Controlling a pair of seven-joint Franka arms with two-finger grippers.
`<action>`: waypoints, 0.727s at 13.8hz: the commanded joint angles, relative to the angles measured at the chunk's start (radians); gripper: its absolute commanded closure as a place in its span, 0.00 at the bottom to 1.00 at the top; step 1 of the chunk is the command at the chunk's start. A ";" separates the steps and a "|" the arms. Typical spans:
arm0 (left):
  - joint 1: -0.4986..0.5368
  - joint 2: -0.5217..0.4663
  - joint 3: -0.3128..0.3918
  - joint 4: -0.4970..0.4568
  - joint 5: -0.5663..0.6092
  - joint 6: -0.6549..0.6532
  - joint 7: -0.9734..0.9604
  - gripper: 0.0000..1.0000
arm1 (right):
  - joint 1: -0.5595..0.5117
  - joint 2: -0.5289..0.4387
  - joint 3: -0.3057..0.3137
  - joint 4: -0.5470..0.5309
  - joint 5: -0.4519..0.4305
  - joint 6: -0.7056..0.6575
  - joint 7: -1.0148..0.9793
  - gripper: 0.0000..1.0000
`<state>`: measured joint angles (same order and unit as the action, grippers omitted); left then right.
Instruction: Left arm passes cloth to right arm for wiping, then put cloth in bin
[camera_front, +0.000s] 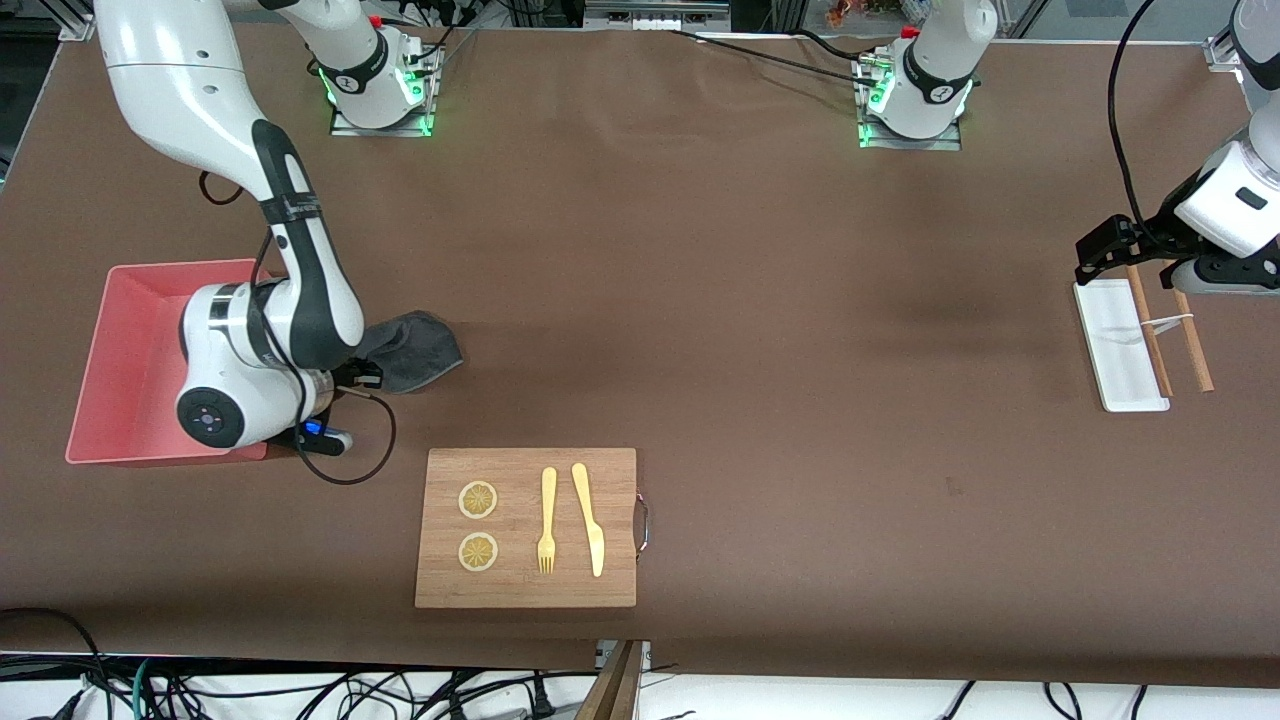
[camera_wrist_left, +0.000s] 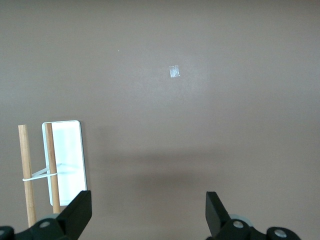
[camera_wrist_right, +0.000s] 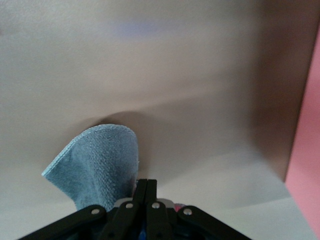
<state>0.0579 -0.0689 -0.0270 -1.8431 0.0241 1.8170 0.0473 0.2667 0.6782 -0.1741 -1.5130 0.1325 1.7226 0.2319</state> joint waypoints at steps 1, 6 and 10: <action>-0.003 0.031 0.002 0.068 0.028 -0.037 0.003 0.00 | 0.051 -0.011 0.007 -0.001 -0.027 0.000 0.039 1.00; -0.003 0.052 0.006 0.134 0.028 -0.041 0.000 0.00 | 0.225 0.056 0.012 -0.001 0.024 0.184 0.378 1.00; -0.003 0.067 0.006 0.162 0.028 -0.041 -0.003 0.00 | 0.356 0.095 0.012 0.002 0.117 0.337 0.601 1.00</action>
<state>0.0581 -0.0297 -0.0234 -1.7275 0.0242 1.8031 0.0472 0.5789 0.7660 -0.1520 -1.5160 0.2193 2.0110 0.7472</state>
